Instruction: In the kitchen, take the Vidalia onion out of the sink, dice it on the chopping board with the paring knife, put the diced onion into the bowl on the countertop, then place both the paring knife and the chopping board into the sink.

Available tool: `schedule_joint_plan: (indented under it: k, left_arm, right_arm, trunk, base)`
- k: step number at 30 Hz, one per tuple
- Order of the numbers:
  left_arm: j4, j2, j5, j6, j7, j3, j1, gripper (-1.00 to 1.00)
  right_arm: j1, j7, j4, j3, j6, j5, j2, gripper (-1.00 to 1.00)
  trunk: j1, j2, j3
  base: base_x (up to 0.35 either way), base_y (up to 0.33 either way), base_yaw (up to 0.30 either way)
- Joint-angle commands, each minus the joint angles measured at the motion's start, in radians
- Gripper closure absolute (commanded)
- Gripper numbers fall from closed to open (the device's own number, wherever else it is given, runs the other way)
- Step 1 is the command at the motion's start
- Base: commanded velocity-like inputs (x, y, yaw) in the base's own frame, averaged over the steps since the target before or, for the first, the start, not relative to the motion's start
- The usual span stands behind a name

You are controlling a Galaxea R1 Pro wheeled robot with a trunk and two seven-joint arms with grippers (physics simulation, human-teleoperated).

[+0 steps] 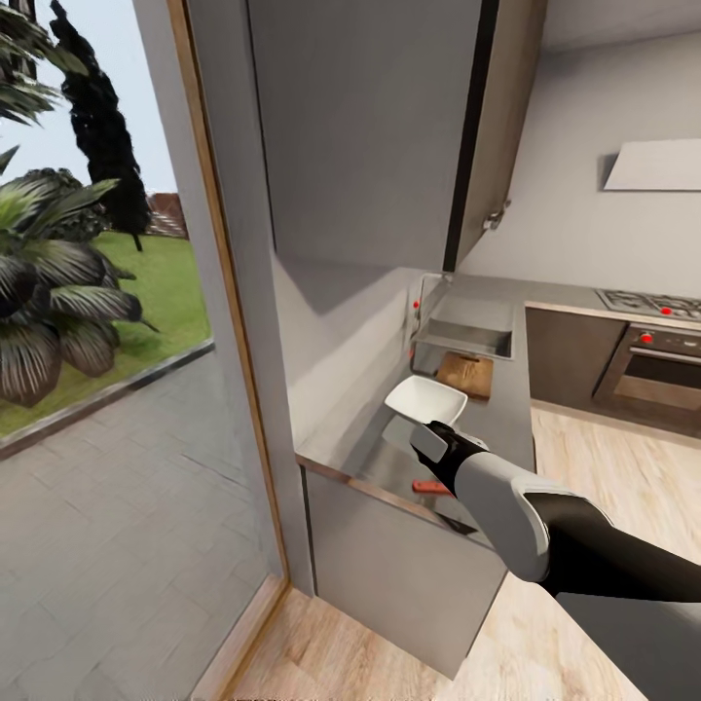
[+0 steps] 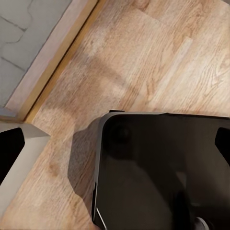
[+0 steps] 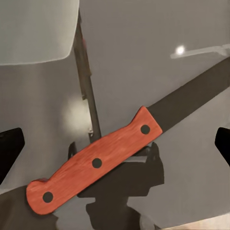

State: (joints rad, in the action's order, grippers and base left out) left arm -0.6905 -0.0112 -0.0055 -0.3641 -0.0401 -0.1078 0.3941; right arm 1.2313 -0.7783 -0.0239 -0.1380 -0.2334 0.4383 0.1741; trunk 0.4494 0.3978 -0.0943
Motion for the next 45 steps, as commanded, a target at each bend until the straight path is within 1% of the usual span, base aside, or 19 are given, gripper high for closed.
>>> schedule_joint_plan:
  k: [1, 10, 45]
  left_arm:
    - [-0.001, -0.001, -0.001, -0.001, -0.004, -0.004, 0.000, -1.00]
    - [-0.001, -0.001, -0.001, -0.001, -0.004, -0.004, 0.000, -1.00]
    - [-0.001, -0.001, -0.001, -0.001, -0.004, -0.004, 0.000, -1.00]
  right_arm:
    - [0.000, -0.004, -0.002, -0.008, -0.010, -0.009, 0.000, -1.00]
    - [-0.005, -0.004, -0.002, -0.008, -0.010, -0.010, 0.000, -1.00]
    - [-0.006, -0.004, -0.002, -0.008, -0.014, -0.010, 0.000, -1.00]
  trunk:
    - [0.001, 0.002, -0.004]
    - [0.001, 0.002, -0.015]
    - [0.001, 0.002, -0.018]
  base:
    - [0.000, 0.000, 0.000]
    - [0.000, 0.000, 0.000]
    - [0.000, 0.000, 0.000]
